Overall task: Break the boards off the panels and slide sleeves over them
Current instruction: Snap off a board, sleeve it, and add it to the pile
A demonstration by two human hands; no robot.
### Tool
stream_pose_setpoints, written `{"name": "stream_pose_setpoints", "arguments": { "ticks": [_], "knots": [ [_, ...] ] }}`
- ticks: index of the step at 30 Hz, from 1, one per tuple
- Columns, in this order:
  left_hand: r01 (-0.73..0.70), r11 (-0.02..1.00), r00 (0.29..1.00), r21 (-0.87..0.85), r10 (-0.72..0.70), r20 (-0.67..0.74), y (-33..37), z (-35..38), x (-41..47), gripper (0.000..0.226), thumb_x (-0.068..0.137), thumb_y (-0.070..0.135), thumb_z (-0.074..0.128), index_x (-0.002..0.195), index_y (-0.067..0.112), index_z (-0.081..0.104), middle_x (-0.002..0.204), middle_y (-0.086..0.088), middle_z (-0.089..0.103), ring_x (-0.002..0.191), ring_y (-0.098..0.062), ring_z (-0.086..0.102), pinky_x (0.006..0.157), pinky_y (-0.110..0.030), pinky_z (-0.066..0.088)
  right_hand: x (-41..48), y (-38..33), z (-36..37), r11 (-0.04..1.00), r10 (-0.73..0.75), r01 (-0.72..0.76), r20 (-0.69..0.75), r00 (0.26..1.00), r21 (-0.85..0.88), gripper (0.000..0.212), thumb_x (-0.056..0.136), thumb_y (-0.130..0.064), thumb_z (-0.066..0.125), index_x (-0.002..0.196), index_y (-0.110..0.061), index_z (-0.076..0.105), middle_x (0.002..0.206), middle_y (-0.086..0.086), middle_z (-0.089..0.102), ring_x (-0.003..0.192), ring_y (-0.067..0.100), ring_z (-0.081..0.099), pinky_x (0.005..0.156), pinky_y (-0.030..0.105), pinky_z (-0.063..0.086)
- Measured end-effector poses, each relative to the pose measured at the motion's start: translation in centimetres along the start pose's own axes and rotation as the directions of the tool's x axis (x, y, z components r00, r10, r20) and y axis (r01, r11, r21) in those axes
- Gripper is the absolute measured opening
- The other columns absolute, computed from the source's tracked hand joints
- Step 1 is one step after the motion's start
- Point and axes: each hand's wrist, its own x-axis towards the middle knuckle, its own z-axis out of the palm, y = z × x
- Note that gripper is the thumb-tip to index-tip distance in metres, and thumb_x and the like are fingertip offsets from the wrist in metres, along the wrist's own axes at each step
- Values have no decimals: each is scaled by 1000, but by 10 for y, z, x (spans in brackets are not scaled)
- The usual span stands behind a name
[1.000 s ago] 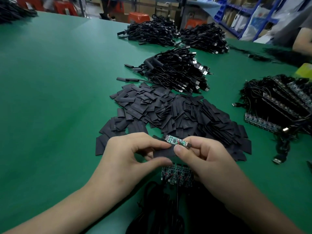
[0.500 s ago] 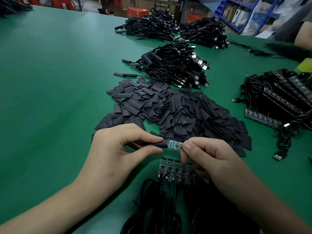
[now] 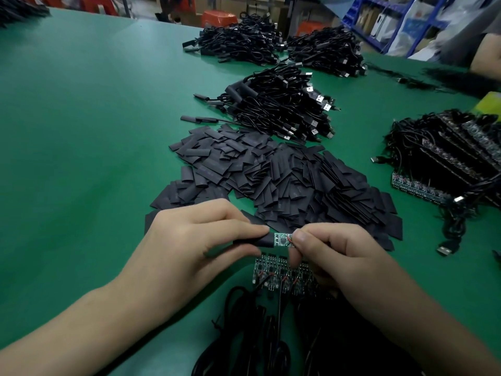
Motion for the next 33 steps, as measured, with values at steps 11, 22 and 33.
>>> {"name": "stream_pose_setpoints", "arguments": {
  "ticks": [11,22,33],
  "knots": [
    [47,993,997,-110,-40,63,4,5,0,22,85,32,75,104,21,79,92,12,70,85,1,66,78,-17,52,-1,-1,9,980,-115,115,7,993,-164,36,92,-54,48,80,-30,71,52,-9,41,49,3,36,49,21,29],
    [145,966,985,-213,-161,-60,0,1,3,18,82,31,77,99,25,80,93,14,73,89,-7,70,81,-20,52,-5,-3,7,805,-512,383,-202,835,-454,7,94,-22,68,95,-28,71,79,-17,67,72,7,67,59,24,49],
    [37,979,998,-202,-48,-51,2,3,3,19,85,23,75,103,16,78,95,13,74,89,-1,69,83,-17,52,-5,-2,9,812,-512,377,-232,827,-446,8,90,-18,71,91,-25,75,78,-20,66,75,3,66,63,15,48]
  ]
}}
